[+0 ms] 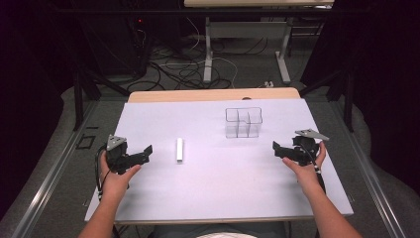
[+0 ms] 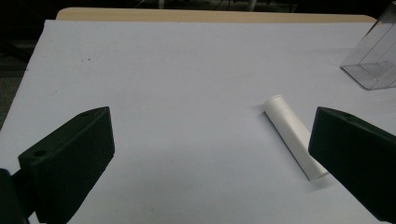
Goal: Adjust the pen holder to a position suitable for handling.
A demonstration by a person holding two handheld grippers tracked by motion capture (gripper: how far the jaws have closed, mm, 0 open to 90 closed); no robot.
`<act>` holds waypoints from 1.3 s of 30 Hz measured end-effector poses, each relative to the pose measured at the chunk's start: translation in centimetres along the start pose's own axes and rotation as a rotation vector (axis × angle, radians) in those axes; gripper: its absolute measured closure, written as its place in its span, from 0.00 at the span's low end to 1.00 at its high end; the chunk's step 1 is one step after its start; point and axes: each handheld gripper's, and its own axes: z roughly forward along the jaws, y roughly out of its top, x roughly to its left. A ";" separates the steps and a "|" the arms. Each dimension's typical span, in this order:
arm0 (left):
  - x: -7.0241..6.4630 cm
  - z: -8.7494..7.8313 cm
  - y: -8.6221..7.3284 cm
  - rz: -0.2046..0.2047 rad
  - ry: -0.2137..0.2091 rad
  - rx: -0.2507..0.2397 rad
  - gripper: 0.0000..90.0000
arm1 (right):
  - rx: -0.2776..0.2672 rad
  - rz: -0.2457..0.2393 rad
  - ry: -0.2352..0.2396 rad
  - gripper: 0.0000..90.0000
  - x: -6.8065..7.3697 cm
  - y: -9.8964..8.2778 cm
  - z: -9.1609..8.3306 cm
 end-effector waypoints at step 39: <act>-0.7 -0.5 -0.3 0.024 0.018 0.006 0.01 | 0.010 -0.111 -0.013 0.79 1.4 8.8 6.0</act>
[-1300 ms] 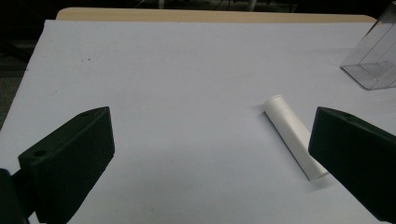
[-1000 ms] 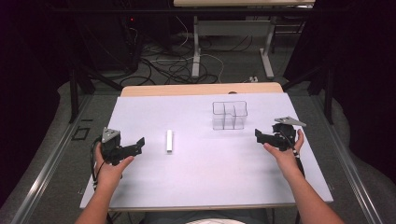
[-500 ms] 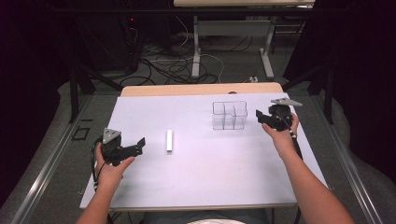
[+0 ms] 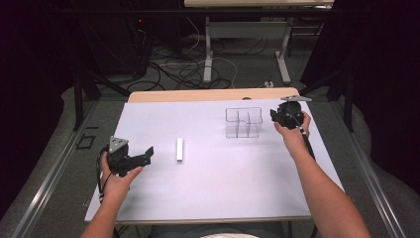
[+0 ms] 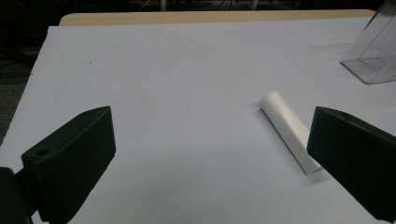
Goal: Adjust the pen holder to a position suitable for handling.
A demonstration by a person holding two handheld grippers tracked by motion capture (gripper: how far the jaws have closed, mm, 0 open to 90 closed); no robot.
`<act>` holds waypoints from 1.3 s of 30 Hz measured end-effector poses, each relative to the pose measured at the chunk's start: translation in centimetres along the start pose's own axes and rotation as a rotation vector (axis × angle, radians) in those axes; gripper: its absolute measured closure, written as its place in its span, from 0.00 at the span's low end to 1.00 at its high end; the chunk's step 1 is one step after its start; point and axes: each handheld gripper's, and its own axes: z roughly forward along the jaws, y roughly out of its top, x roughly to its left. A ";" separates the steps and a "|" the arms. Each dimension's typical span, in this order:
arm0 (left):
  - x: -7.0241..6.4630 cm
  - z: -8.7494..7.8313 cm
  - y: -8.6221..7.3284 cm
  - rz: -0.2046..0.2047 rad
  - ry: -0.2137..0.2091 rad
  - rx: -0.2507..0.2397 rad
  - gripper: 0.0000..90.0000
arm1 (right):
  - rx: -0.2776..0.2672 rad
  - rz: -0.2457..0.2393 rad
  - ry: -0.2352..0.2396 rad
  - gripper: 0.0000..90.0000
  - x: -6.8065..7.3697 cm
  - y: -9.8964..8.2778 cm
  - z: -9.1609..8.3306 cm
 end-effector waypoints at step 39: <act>0.1 0.3 -0.4 -0.005 0.009 0.024 0.03 | 0.049 0.002 0.018 1.00 2.6 -1.1 3.6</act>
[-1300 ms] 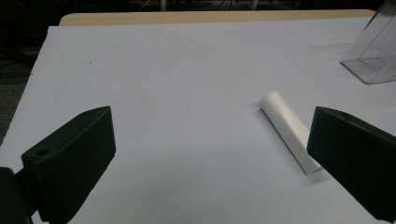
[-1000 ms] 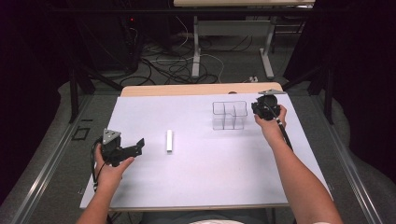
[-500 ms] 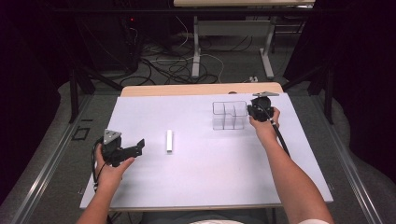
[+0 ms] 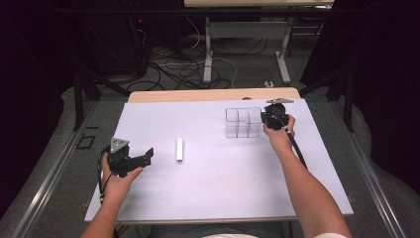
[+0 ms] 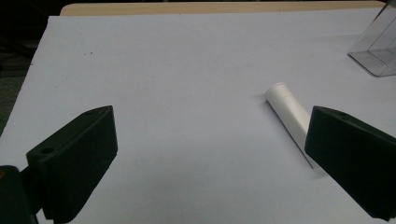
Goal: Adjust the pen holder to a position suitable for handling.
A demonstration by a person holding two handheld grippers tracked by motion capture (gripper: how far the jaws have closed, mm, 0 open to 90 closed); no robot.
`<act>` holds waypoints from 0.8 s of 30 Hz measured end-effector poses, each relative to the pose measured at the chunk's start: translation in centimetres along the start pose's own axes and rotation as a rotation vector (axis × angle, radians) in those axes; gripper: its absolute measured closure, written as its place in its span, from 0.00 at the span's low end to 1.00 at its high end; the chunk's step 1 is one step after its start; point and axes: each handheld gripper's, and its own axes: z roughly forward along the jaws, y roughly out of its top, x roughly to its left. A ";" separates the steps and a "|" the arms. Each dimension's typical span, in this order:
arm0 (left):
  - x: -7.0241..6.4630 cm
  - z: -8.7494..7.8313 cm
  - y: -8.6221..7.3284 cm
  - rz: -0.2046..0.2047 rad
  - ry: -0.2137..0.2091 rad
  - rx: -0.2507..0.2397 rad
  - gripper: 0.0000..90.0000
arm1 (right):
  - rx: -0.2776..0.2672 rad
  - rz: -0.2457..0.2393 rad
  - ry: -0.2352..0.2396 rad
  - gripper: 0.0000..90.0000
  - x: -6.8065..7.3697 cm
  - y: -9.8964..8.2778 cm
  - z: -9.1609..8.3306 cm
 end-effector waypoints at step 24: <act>-0.3 0.2 -0.1 0.006 -0.003 0.011 0.03 | -0.021 -0.052 0.076 1.00 2.9 -0.1 0.4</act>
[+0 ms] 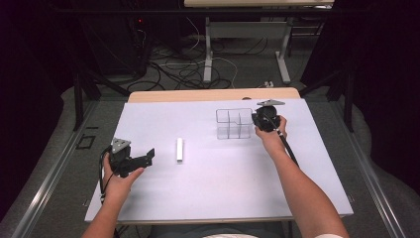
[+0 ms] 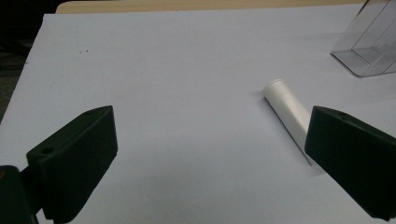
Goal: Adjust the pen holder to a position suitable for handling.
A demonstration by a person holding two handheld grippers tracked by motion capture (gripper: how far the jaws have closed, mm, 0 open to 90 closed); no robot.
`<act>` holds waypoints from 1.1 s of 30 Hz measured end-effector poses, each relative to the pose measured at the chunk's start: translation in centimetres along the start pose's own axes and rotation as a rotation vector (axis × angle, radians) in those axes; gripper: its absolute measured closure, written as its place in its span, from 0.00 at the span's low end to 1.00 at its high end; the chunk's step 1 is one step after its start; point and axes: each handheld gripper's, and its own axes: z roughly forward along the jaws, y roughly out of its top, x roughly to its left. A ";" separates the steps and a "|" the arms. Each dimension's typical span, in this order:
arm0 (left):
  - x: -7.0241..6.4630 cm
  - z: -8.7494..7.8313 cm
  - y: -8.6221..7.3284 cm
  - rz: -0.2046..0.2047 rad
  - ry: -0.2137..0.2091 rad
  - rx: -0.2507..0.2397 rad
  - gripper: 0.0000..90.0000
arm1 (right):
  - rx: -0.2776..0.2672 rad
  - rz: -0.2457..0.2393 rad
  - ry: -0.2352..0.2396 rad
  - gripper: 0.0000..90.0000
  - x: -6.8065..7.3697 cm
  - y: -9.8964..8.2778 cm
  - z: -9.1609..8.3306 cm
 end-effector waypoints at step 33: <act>-0.2 0.2 0.0 0.012 -0.008 0.010 0.03 | 0.009 -0.028 0.098 1.00 5.7 0.3 1.4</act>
